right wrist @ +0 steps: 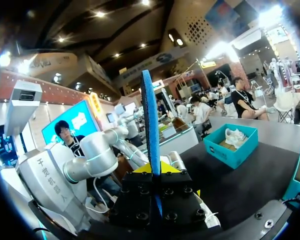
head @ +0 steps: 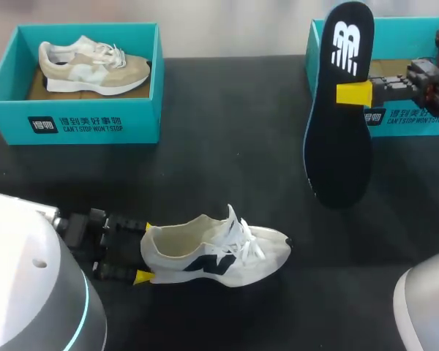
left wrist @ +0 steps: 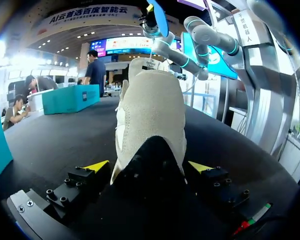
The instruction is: Take the shoe out of the shoebox, open the shoe tongue, remove and reinsert the insole, then place the shoe into the shoebox
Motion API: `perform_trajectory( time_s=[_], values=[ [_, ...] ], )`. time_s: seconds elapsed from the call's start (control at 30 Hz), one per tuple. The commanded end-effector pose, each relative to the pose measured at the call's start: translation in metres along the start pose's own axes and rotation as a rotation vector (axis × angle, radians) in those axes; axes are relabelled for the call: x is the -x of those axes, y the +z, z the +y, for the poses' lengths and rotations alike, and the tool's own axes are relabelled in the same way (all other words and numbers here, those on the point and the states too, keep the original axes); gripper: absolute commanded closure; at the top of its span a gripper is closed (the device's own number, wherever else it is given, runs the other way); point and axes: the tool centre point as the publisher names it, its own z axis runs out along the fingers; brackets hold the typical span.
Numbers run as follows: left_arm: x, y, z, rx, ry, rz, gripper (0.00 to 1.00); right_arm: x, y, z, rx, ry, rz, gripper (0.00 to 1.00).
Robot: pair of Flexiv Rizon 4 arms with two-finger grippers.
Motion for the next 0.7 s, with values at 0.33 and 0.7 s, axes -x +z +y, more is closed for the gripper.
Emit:
perform_trajectory(
  time_s=[0.33, 0.7],
  values=[
    [-0.0023, -0.0143, -0.0104, 0.317, 0.168, -0.006, 0.00, 0.0026, 0.0026, 0.0027, -0.005, 0.001, 0.003, 1.00],
    [-0.0023, -0.0143, -0.0104, 0.317, 0.168, -0.006, 0.00, 0.0026, 0.0026, 0.0027, -0.005, 0.001, 0.003, 1.00]
  ],
)
